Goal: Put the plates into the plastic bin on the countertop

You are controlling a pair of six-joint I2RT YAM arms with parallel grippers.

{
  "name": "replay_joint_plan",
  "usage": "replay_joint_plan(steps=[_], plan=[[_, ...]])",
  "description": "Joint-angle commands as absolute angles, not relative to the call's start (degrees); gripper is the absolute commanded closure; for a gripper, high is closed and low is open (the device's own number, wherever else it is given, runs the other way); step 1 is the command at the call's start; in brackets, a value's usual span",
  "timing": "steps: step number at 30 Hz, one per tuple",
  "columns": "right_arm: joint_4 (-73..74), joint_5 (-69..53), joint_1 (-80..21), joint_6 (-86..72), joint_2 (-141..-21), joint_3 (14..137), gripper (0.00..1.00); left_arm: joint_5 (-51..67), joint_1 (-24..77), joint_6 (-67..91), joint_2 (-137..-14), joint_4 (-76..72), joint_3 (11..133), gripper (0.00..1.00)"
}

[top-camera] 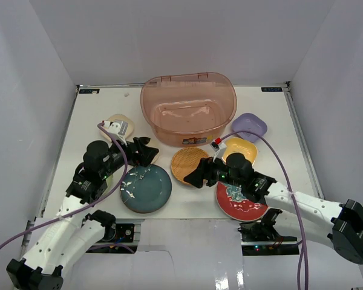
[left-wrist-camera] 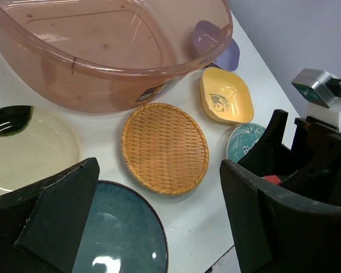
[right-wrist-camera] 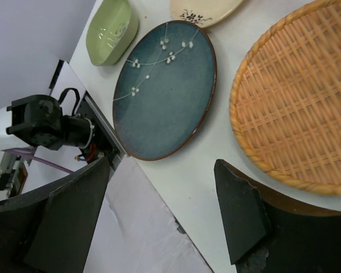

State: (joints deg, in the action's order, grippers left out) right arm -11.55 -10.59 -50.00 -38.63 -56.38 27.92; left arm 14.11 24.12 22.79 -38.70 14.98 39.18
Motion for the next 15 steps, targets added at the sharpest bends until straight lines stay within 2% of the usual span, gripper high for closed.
replay_joint_plan(steps=[1,7,15], plan=[[-21.0,0.5,-55.3,-45.0,-54.9,25.7,0.2,13.9,24.2,22.0,-36.5,16.3,41.0,0.02],[-26.4,10.3,-61.1,-54.6,-54.8,18.6,0.21,8.4,24.3,21.4,-31.8,19.4,38.5,0.02],[-28.9,17.9,-69.6,-60.9,-63.2,19.5,0.25,4.4,25.0,23.5,-26.6,19.5,37.9,0.02]])
